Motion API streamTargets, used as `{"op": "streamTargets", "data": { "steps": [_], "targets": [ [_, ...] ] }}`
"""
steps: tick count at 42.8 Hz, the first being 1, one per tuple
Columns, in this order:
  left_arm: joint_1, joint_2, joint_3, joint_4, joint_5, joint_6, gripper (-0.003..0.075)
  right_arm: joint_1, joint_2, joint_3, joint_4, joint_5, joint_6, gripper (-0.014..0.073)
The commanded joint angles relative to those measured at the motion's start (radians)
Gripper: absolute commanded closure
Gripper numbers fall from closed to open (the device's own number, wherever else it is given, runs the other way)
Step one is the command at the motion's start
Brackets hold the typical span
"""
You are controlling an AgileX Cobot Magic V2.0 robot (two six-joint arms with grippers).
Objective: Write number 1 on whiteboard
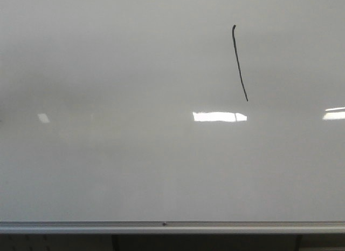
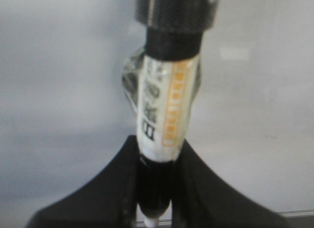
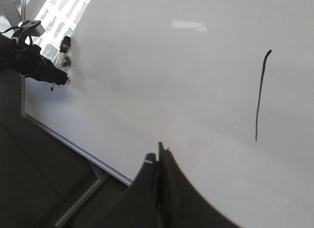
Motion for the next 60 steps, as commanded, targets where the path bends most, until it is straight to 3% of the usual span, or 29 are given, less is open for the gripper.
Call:
{"op": "streamTargets", "data": {
  "steps": [1,10,24,33,36,52,55,60],
  "targets": [
    [-0.001,-0.027,-0.033,-0.023,-0.069,-0.01,0.0667,-0.006,-0.003,-0.024,0.039,-0.036,-0.003,0.0653],
    [-0.001,-0.002,-0.033,-0.023,-0.087,-0.01,0.0514,-0.006,-0.003,-0.024,0.039,-0.036,-0.003,0.0653],
    [-0.001,0.008,-0.033,-0.023,-0.115,-0.01,0.0449,-0.006,-0.003,-0.024,0.039,-0.036,-0.003,0.0653],
    [-0.001,-0.017,-0.033,0.016,-0.071,-0.01,0.0181,-0.006,-0.003,-0.024,0.039,-0.036,-0.003,0.0653],
    [-0.001,-0.041,-0.033,0.045,-0.058,-0.012,0.0148,-0.006,-0.003,-0.024,0.039,-0.036,-0.003,0.0653],
    [-0.001,-0.311,-0.033,0.242,0.128,-0.186,0.0178,-0.006,-0.003,-0.024,0.039,-0.036,-0.004,0.0653],
    [-0.001,-0.369,-0.033,0.242,0.152,-0.186,0.0258,-0.006,-0.003,-0.024,0.039,-0.037,-0.004,0.0653],
    [-0.001,-0.47,-0.033,0.238,0.213,-0.186,0.0498,-0.006,-0.003,-0.024,0.039,-0.037,-0.004,0.0653]
  ]
}}
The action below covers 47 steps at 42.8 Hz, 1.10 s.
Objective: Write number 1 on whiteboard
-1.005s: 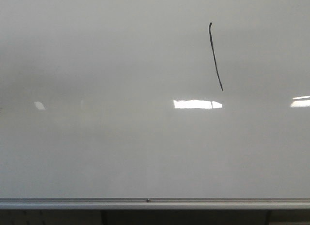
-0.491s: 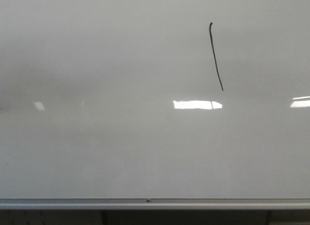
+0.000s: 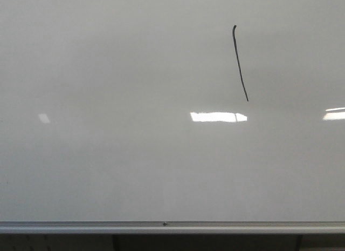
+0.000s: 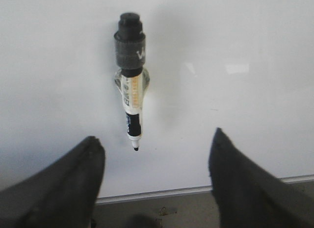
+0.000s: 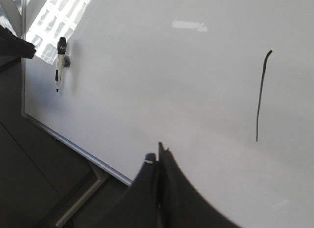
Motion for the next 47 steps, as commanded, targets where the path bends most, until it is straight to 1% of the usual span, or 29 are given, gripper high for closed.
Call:
{"op": "streamTargets", "data": {
  "steps": [1,2,5,6,15,21,25,31,40,47],
  "targets": [
    [-0.001,-0.106,-0.032,-0.022,0.028,-0.013,0.0542,-0.006,-0.003,-0.024,0.039,-0.037,-0.004,0.0653],
    [-0.001,-0.125,-0.032,-0.025,0.04,-0.013,0.0598,-0.006,-0.003,-0.024,0.039,-0.037,-0.004,0.0653],
    [-0.001,-0.172,-0.028,-0.033,0.065,-0.013,0.0724,-0.006,-0.003,-0.024,0.039,-0.037,-0.004,0.0653],
    [-0.001,-0.186,-0.026,-0.039,0.068,-0.013,0.0739,-0.006,-0.003,-0.024,0.039,-0.037,-0.004,0.0653],
    [-0.001,-0.353,0.051,-0.1,0.021,-0.011,0.0741,-0.006,-0.003,-0.024,0.039,-0.036,-0.004,0.0653],
    [-0.001,-0.514,0.188,-0.195,-0.042,0.007,0.0741,-0.006,-0.003,-0.024,0.039,-0.036,-0.004,0.0653],
    [-0.005,-0.619,0.268,-0.195,-0.05,0.007,0.0741,-0.006,-0.003,-0.024,0.039,-0.036,-0.004,0.0653],
    [-0.037,-0.758,0.369,-0.198,-0.05,0.007,0.0741,-0.006,-0.003,-0.024,0.039,-0.035,-0.004,0.0653],
    [-0.044,-0.912,0.395,-0.213,0.064,0.007,0.0741,-0.006,-0.003,-0.024,0.039,-0.035,-0.004,0.0653],
    [-0.044,-0.952,0.395,-0.217,0.073,0.007,0.0741,-0.006,-0.003,-0.024,0.039,-0.035,-0.004,0.0653]
  ]
}}
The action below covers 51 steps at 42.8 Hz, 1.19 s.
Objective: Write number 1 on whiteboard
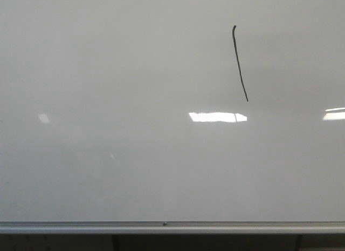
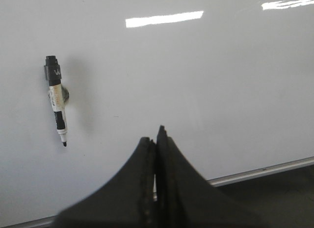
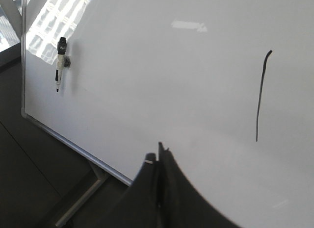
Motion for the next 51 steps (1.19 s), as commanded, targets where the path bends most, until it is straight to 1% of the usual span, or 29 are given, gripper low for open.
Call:
{"op": "streamTargets", "data": {
  "steps": [1,14,17,20,21,24,28,32,35,38,42,49,51],
  "targets": [
    [-0.008,-0.001,-0.027,-0.046,-0.048,-0.002,0.0741,-0.006,-0.003,-0.024,0.039,-0.035,-0.004,0.0653],
    [-0.007,-0.001,-0.027,-0.046,-0.05,-0.002,0.0741,-0.006,-0.003,-0.024,0.039,-0.035,-0.004,0.0653],
    [-0.007,-0.001,-0.017,-0.056,-0.081,-0.002,0.0741,-0.006,-0.003,-0.024,0.039,-0.035,-0.004,0.0653],
    [-0.007,-0.001,-0.014,-0.03,-0.108,-0.014,0.0741,-0.006,-0.003,-0.024,0.039,-0.035,-0.004,0.0653],
    [-0.007,-0.001,-0.012,-0.012,-0.117,-0.03,0.0741,-0.006,-0.003,-0.024,0.039,-0.035,-0.004,0.0653],
    [-0.014,-0.009,-0.01,0.086,-0.143,-0.144,0.0741,-0.006,-0.003,-0.024,0.039,-0.035,-0.004,0.0653],
    [-0.059,-0.034,0.016,0.274,-0.186,-0.355,0.0741,-0.006,-0.003,-0.024,0.039,-0.035,-0.004,0.0653],
    [-0.161,-0.086,0.075,0.444,-0.276,-0.494,0.0741,-0.006,-0.003,-0.024,0.039,-0.035,-0.004,0.0653],
    [-0.226,-0.133,0.134,0.529,-0.356,-0.556,0.0741,-0.006,-0.003,-0.024,0.039,-0.035,-0.004,0.0653],
    [-0.256,-0.185,0.201,0.567,-0.431,-0.57,0.0741,-0.006,-0.003,-0.024,0.039,-0.035,-0.004,0.0653],
    [-0.251,-0.255,0.293,0.571,-0.503,-0.57,0.0741,-0.006,-0.003,-0.024,0.039,-0.035,-0.004,0.0653],
    [-0.227,-0.378,0.413,0.591,-0.528,-0.57,0.0741,-0.006,-0.003,-0.024,0.039,-0.035,-0.004,0.0653],
    [-0.225,-0.376,0.435,0.596,-0.547,-0.57,0.0741,-0.006,-0.003,-0.024,0.039,-0.036,-0.004,0.0653]
  ]
}}
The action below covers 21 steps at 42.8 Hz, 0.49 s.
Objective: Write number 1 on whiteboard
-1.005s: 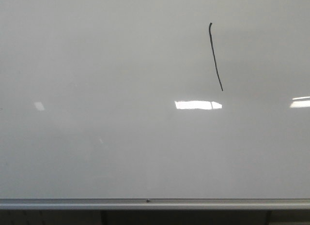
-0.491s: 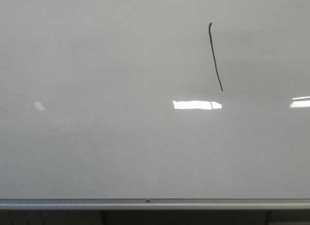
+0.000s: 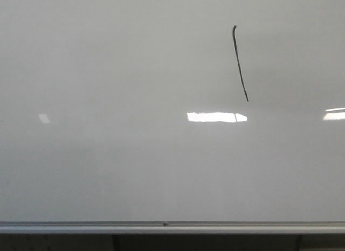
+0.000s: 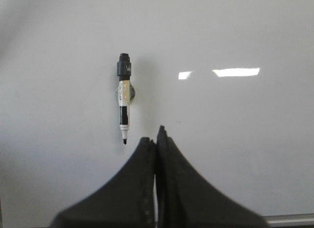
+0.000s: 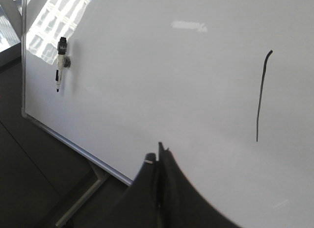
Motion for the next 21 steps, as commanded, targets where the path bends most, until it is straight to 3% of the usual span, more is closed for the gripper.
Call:
{"op": "streamTargets", "data": {
  "steps": [1,13,21],
  "targets": [
    [0.006,-0.014,0.02,0.021,-0.119,-0.021,0.0741,-0.006,-0.002,-0.024,0.039,-0.033,-0.004,0.0653],
    [0.006,-0.017,0.16,0.047,-0.323,-0.093,0.0741,-0.006,-0.002,-0.024,0.039,-0.028,-0.004,0.0653],
    [0.006,-0.017,0.16,0.044,-0.297,-0.093,0.0741,-0.006,-0.002,-0.024,0.039,-0.028,-0.004,0.0653]
  ]
}}
